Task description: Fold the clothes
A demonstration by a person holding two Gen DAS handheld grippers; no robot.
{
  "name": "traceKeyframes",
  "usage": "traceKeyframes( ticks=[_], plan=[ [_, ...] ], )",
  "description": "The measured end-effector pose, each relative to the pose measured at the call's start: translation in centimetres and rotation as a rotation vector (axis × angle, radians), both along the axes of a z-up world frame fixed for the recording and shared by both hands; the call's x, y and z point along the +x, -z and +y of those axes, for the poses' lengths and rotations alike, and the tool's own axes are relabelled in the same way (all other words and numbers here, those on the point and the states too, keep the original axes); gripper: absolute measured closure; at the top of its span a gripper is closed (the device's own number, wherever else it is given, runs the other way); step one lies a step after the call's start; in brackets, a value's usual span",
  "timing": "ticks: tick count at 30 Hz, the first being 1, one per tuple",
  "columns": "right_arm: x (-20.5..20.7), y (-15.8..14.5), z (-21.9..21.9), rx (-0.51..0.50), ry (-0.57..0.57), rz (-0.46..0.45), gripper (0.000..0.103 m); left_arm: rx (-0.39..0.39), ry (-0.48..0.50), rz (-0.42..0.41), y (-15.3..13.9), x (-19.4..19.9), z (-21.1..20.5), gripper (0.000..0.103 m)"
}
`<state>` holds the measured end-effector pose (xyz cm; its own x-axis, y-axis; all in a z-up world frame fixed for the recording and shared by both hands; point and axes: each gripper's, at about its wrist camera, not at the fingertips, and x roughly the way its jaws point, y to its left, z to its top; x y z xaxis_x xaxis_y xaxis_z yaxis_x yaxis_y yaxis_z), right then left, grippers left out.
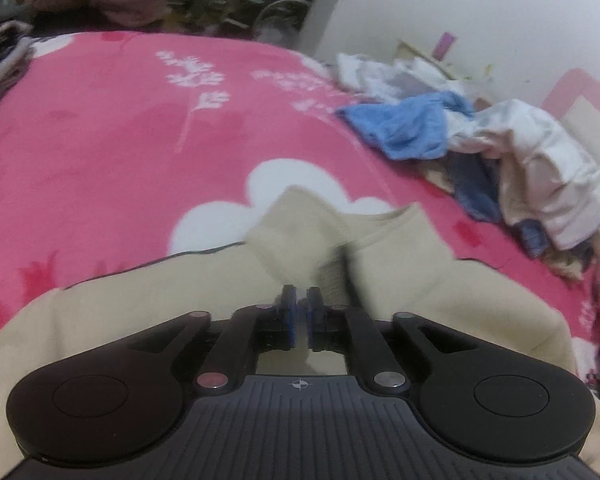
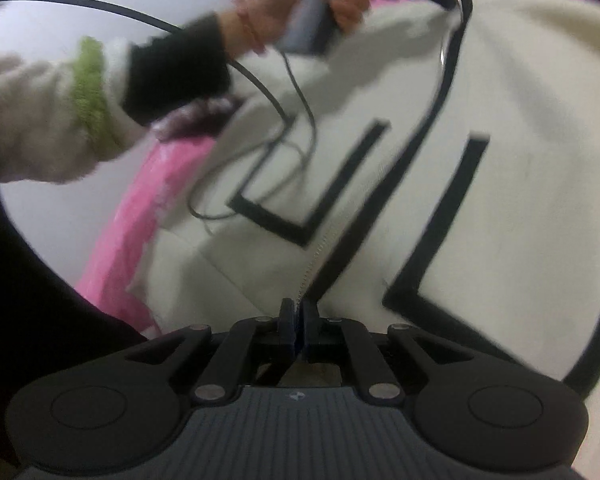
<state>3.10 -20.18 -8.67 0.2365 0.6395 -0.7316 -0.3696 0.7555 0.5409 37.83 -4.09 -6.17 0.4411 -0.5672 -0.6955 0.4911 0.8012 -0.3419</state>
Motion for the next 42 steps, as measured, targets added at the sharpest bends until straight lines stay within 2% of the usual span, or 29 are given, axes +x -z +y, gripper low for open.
traceKeyframes(
  ticks=[1,4,7,9,10,13,15,16,19,22,26,29,31,33,35,36,39,42],
  plan=[
    [0.1,0.3,-0.2,0.016,0.019,0.017,0.082,-0.007,-0.017,-0.01,-0.5,-0.1,0.6,0.078],
    [0.1,1.0,-0.9,0.089,0.069,0.068,0.075,-0.047,-0.062,-0.069,-2.9,-0.9,2.8,0.075],
    [-0.3,1.6,-1.6,0.13,0.111,0.088,0.075,-0.087,-0.039,-0.125,-5.9,-2.8,4.0,0.073],
    [-0.3,1.6,-2.4,0.163,0.146,0.115,0.075,-0.09,0.028,-0.171,-8.0,-5.0,4.1,0.069],
    [-0.3,1.4,-3.1,0.189,0.178,0.132,0.072,-0.09,0.063,-0.194,-9.0,-6.1,4.1,0.068],
    [-0.6,-0.1,-6.7,0.304,0.321,0.134,0.071,-0.057,0.21,-0.251,-10.8,-10.2,3.5,0.066],
    [-1.3,-1.6,-10.2,0.366,0.44,0.108,0.071,-0.037,0.329,-0.246,-10.8,-13.1,3.0,0.065],
    [-2.0,-2.4,-12.2,0.38,0.503,0.086,0.071,-0.027,0.405,-0.216,-10.4,-14.5,2.5,0.065],
    [-4.9,-4.6,-17.5,0.363,0.683,0.017,0.071,0.014,0.644,-0.125,-8.6,-19.2,0.7,0.065],
    [-8.2,-5.7,-20.0,0.267,0.763,-0.007,0.071,0.09,0.876,-0.104,-6.2,-24.9,-1.0,0.065],
    [-10.9,-6.1,-19.4,0.152,0.712,-0.001,0.074,0.169,1.188,-0.153,-3.7,-32.3,-1.6,0.065],
    [-11.7,-5.5,-16.9,0.07,0.598,0.002,0.075,0.223,1.326,-0.137,-2.0,-35.1,-1.4,0.065],
    [-12.2,-4.4,-14.9,0.011,0.512,0.023,0.078,0.29,1.336,-0.152,-0.7,-35.7,-1.4,0.066],
    [-12.6,-2.7,-13.1,-0.089,0.422,0.061,0.079,0.328,1.318,-0.102,0.6,-35.7,-1.3,0.066],
    [-12.7,-0.7,-11.6,-0.268,0.317,0.112,0.089,0.319,1.316,-0.086,0.8,-35.6,-1.0,0.066],
    [-12.8,-0.2,-11.2,-0.314,0.28,0.123,0.091,0.321,1.322,-0.092,0.8,-35.7,-0.9,0.066],
    [-12.7,-0.9,-11.5,-0.305,0.238,0.152,0.091,0.323,1.34,-0.106,1.1,-35.9,-1.4,0.065],
    [-11.6,-3.0,-14.3,-0.234,0.367,0.106,0.087,0.324,1.361,-0.116,1.4,-36.0,-1.2,0.064]
  ],
)
